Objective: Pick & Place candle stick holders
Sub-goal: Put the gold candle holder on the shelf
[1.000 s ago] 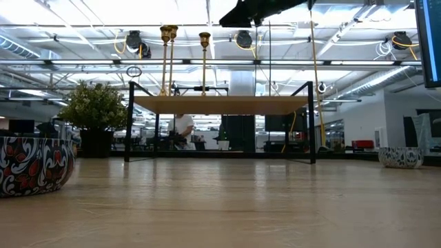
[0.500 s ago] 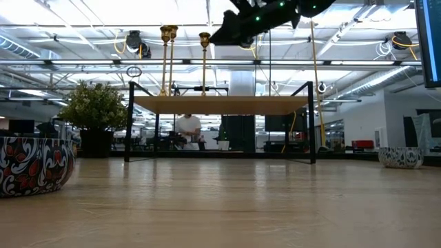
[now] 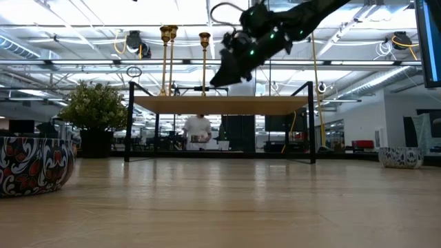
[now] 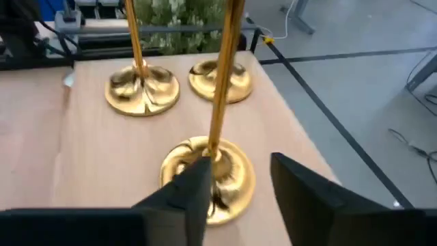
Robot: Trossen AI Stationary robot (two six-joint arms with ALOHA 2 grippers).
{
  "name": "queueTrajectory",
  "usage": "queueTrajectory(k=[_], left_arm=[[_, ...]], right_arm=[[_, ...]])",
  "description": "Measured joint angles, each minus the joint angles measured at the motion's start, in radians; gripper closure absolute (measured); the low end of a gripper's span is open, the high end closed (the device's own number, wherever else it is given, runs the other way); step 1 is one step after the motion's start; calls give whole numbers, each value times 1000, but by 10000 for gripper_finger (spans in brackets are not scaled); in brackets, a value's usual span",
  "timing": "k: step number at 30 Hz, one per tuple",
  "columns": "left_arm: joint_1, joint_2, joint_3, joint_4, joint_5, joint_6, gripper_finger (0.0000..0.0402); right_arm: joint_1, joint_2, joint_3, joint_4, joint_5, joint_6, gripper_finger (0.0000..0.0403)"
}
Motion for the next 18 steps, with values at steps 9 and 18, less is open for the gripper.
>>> queueTrajectory(k=[9, 18], left_arm=[[0, 0, 0, -3, 15, 14, 390], [5, 0, 0, -19, 14, 20, 395]], right_arm=[[-9, 41, 1, -13, 1, 2, 369], [-15, 30, 2, -146, 78, -36, 400]])
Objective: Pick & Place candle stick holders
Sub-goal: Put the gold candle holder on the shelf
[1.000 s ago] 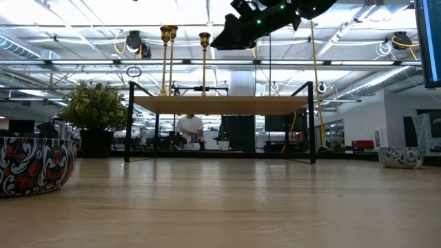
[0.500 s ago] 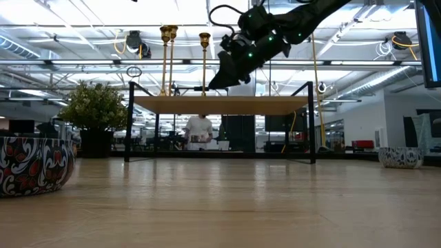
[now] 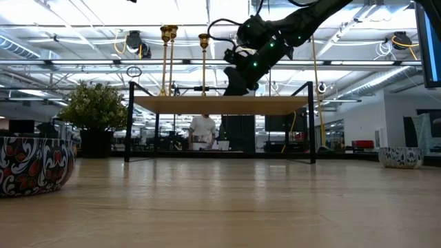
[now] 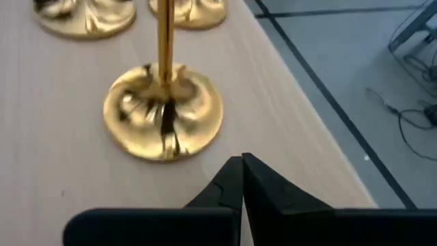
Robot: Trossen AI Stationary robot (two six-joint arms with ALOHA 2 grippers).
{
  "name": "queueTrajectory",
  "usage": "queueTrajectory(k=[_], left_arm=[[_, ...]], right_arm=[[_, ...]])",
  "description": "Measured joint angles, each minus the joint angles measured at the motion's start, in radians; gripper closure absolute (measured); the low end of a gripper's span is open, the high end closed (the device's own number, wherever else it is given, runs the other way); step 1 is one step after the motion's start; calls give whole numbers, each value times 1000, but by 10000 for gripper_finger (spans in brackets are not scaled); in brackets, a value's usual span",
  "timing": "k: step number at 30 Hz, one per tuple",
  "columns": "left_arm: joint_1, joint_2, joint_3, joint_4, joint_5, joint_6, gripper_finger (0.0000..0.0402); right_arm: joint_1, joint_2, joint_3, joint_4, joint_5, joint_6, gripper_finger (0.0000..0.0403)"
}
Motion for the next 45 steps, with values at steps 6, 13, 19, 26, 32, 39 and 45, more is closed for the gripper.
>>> queueTrajectory(k=[6, 13, 19, 26, 32, 39, 45], left_arm=[[17, 0, 0, 0, 1, -2, 393], [19, 0, 0, 0, 6, -2, 389], [19, 0, 0, 0, 8, -2, 399], [19, 0, 0, 0, 8, 0, 390], [19, 0, 0, 0, 8, 9, 395], [19, 0, 0, 0, 7, 9, 397], [19, 0, 0, 5, 8, 8, 387]], right_arm=[[4, 10, 0, -7, -4, 9, 402], [3, 13, 0, 8, -56, 21, 402], [9, 41, 2, 41, -81, 64, 402], [10, 45, 0, 77, -82, 65, 402], [15, 45, -1, 85, -132, 83, 403], [24, 46, -2, 131, -138, 79, 403], [31, 84, 0, 199, -186, 88, 403]])
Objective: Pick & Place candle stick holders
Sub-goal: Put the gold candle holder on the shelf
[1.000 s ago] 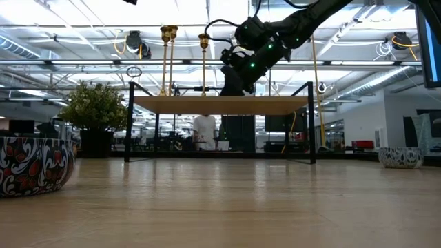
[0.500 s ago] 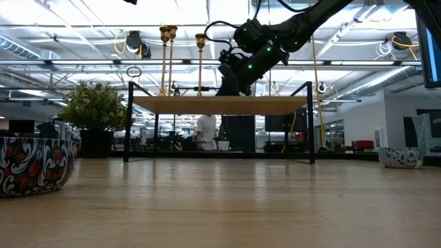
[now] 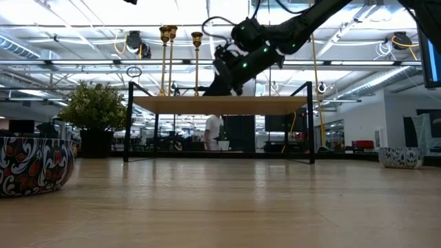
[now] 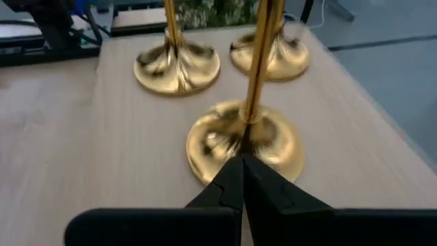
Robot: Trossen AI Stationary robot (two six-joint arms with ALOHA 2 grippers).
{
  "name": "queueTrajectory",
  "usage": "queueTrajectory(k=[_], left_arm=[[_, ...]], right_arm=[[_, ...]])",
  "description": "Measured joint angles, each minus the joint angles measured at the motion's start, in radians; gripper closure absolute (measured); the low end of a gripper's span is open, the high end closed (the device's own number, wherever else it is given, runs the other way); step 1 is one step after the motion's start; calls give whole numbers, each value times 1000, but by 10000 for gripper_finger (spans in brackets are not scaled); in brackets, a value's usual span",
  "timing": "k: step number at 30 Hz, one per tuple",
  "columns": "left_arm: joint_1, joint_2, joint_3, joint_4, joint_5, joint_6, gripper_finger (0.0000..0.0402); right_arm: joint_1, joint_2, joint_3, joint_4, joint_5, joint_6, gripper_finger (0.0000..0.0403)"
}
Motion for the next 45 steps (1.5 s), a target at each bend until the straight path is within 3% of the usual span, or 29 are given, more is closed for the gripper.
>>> queueTrajectory(k=[32, 45], left_arm=[[0, 0, 0, 3, 19, 16, 394], [0, 0, 0, 5, 19, 16, 388]], right_arm=[[1, 30, -2, 149, -1, 32, 403], [-16, -12, 0, -25, 4, -2, 403]])
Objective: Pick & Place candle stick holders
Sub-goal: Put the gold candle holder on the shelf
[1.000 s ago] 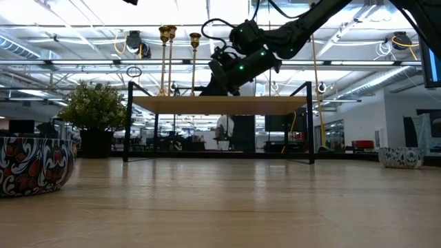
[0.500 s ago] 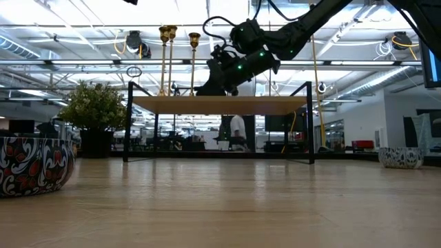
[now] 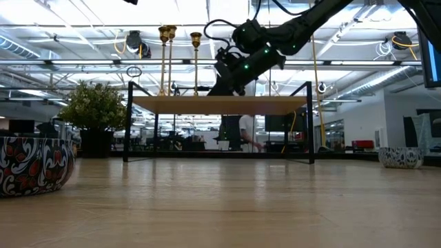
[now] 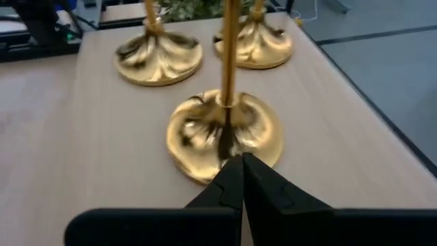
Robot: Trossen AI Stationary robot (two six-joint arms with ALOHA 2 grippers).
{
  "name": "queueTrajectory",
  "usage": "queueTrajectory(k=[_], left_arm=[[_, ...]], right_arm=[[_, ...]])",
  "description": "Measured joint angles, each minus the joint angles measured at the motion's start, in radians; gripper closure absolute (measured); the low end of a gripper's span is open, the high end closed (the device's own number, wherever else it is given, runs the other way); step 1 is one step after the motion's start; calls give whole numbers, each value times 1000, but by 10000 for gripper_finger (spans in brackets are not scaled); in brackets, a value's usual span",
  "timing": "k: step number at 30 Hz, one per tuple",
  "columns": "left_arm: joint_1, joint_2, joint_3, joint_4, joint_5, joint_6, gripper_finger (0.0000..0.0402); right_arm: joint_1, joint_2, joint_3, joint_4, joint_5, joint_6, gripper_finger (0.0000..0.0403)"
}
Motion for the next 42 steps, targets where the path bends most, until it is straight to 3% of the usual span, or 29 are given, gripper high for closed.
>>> queueTrajectory(k=[15, 21, 26, 42], left_arm=[[0, 0, 0, 0, 0, 1, 384], [0, 0, 0, 0, 0, 1, 399], [0, 0, 0, -1, 0, 1, 386], [0, 0, 0, 0, 0, 11, 388]], right_arm=[[0, -18, -1, -8, 19, -19, 403], [-1, -43, 0, -82, 56, -65, 403], [0, -42, -1, -128, 52, -62, 403], [8, -23, -1, -38, 48, -71, 403]])
